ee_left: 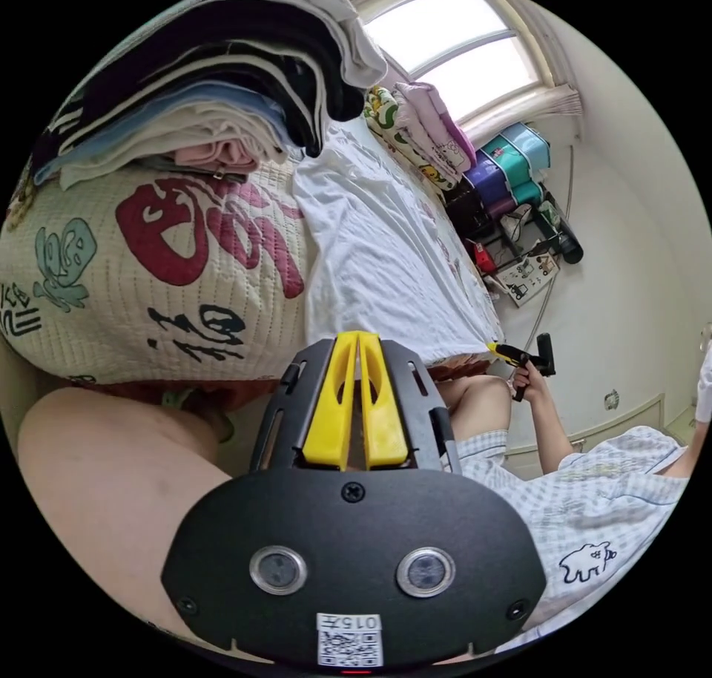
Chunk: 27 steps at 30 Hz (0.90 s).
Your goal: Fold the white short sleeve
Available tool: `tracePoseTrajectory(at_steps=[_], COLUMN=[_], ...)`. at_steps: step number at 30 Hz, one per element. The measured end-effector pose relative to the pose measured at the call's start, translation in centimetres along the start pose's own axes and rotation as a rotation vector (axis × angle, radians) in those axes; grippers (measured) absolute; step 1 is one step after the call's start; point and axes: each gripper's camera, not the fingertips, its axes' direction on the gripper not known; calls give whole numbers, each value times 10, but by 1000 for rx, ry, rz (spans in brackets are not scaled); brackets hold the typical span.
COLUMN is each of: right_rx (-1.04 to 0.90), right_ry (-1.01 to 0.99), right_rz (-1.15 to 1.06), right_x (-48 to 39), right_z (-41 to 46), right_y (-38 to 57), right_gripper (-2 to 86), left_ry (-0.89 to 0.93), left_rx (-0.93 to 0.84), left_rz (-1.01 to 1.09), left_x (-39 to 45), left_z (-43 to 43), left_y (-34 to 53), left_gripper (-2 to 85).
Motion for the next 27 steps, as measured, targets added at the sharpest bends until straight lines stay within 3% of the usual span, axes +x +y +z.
tracePoseTrajectory(at_steps=[6, 8, 14, 18, 20, 27], right_rx=[-21, -40, -61, -69, -76, -64], right_ry=[9, 20, 36, 14, 13, 1], right_rz=[20, 21, 20, 42, 47, 18], right_x=[13, 15, 20, 29, 32, 33], right_z=[-2, 0, -2, -2, -2, -6], right_y=[10, 9, 9, 10, 10, 18], right_gripper=[-2, -1, -1, -1, -1, -1], left_ry=[-50, -54, 45, 97, 125, 9], left_rx=[2, -6, 2, 34, 61, 110], left_rz=[-51, -93, -217, -236, -226, -116], left_x=[-9, -15, -43, -42, -36, 8], left_z=[-18, -8, 30, 39, 35, -24], left_y=[19, 19, 27, 31, 31, 33], left_gripper=[5, 75, 119, 86, 28, -5])
